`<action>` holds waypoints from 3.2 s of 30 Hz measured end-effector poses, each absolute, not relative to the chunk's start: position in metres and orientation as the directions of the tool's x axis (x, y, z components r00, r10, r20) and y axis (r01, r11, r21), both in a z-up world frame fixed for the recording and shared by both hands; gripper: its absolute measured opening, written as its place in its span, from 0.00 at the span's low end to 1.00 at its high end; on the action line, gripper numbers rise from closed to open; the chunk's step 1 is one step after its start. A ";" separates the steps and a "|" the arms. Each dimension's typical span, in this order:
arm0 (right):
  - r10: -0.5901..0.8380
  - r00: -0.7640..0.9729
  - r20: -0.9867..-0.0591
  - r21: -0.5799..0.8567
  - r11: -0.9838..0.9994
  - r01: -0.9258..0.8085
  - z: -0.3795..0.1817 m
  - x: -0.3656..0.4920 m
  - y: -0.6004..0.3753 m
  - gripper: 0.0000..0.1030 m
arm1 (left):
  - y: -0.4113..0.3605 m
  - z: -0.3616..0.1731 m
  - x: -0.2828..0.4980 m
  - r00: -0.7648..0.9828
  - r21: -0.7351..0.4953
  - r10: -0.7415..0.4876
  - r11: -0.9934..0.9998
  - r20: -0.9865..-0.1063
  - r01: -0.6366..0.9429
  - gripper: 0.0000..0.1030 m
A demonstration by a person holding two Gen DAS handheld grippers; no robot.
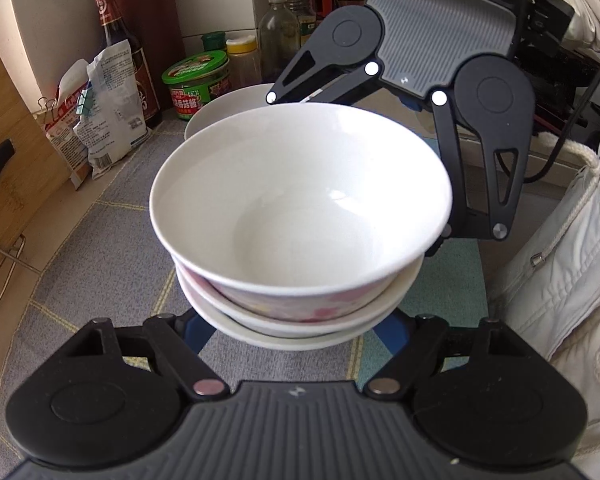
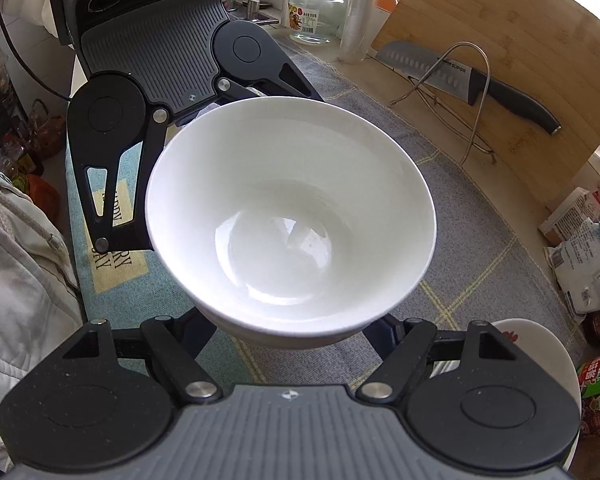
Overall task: Organize plates and bowls
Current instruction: 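Lift the bowl stack with both tools and carry it over the plate stack, then lower the bowl stack onto the flower-print plates with both tools, then open both tools and pull them back from the stack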
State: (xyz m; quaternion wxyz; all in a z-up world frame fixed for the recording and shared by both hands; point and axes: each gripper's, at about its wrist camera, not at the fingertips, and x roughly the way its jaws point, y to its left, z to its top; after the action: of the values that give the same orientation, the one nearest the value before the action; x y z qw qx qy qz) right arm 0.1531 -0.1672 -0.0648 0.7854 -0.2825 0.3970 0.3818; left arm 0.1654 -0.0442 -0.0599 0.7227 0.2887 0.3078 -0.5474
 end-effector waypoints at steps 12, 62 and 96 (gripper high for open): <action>0.361 0.422 -0.832 -0.175 0.550 -0.817 -0.047 0.162 -0.233 0.80 | -0.108 -0.041 0.181 0.229 0.110 -0.621 0.224 -0.750 0.968 0.79; 0.289 0.436 -0.852 -0.190 0.605 -0.773 -0.069 0.213 -0.344 0.80 | -0.218 -0.074 0.244 0.203 0.117 -0.617 0.178 -0.760 0.977 0.79; 0.283 0.497 -0.820 -0.218 0.649 -0.729 -0.059 0.200 -0.347 1.00 | -0.169 -0.065 0.215 0.351 0.070 -0.648 0.417 -0.676 0.906 0.94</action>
State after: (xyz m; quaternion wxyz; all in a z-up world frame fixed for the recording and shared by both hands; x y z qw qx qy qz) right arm 0.1997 -0.3468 -0.0592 0.8178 -0.2826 0.3944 0.3095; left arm 0.2148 -0.1692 -0.0648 0.7908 0.2238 0.2885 -0.4913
